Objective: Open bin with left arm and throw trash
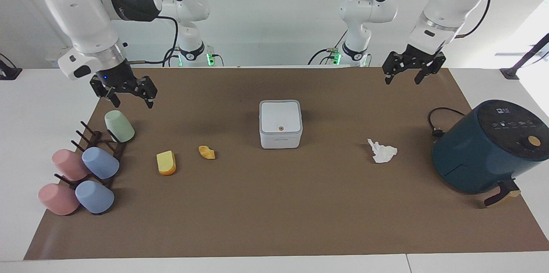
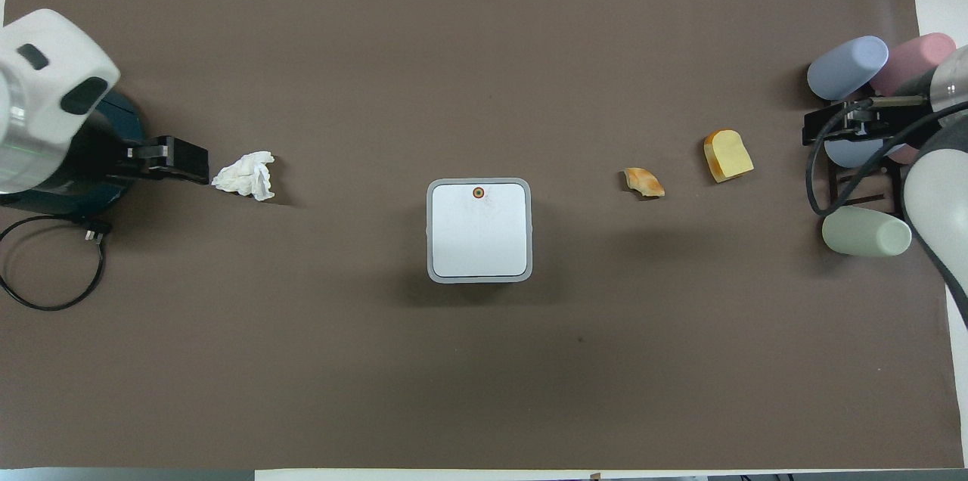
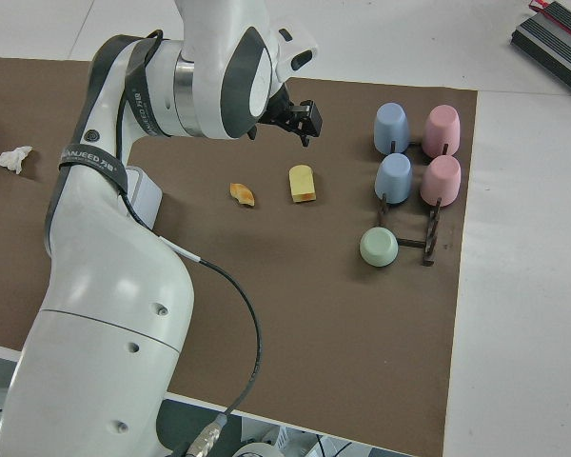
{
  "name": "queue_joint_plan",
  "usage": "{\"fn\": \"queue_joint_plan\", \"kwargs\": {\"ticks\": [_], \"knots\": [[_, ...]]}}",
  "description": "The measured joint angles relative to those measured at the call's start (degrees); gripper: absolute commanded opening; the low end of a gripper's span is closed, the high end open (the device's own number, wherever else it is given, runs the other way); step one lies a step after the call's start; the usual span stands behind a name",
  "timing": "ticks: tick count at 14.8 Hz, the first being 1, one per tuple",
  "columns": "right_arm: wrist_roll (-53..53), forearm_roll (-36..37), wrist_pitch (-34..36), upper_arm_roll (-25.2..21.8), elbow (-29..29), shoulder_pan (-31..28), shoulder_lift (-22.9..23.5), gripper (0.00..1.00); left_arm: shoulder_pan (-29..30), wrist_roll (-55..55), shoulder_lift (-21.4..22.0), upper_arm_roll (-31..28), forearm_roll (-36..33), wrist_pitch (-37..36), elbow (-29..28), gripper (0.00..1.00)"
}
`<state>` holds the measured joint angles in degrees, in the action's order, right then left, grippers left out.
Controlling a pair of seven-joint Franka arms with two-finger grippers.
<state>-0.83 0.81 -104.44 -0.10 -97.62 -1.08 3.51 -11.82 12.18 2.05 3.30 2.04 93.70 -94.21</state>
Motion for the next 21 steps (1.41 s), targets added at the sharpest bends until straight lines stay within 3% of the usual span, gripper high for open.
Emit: {"fn": "queue_joint_plan", "kwargs": {"ticks": [1, 7, 10, 14, 21], "knots": [[0.9, 0.0, -1.6, 0.0, -0.2, -0.1, 1.4, 1.0, -2.8, 3.9, -0.9, 0.1, 0.4, 1.7, 0.0, 0.0], [7.2, -0.5, -16.0, 0.0, -8.4, -0.1, 5.8, 1.0, -18.2, 22.9, -12.7, 0.6, 0.9, 15.0, 0.8, 0.0], [9.6, -1.2, -21.2, 0.1, -12.5, 0.0, 6.1, 1.0, -20.8, 23.3, -17.1, 0.6, 1.8, 20.3, 0.9, 0.0], [14.2, -1.5, -27.2, 0.2, -18.0, 0.0, 6.6, 1.0, -23.0, 24.4, -18.9, 0.6, 2.0, 23.6, -0.1, 0.0], [17.8, -1.6, -36.0, 0.1, -19.2, -0.1, 12.3, 1.0, -24.0, 24.6, -21.4, 0.6, 2.0, 27.0, -0.5, 0.0]]}}
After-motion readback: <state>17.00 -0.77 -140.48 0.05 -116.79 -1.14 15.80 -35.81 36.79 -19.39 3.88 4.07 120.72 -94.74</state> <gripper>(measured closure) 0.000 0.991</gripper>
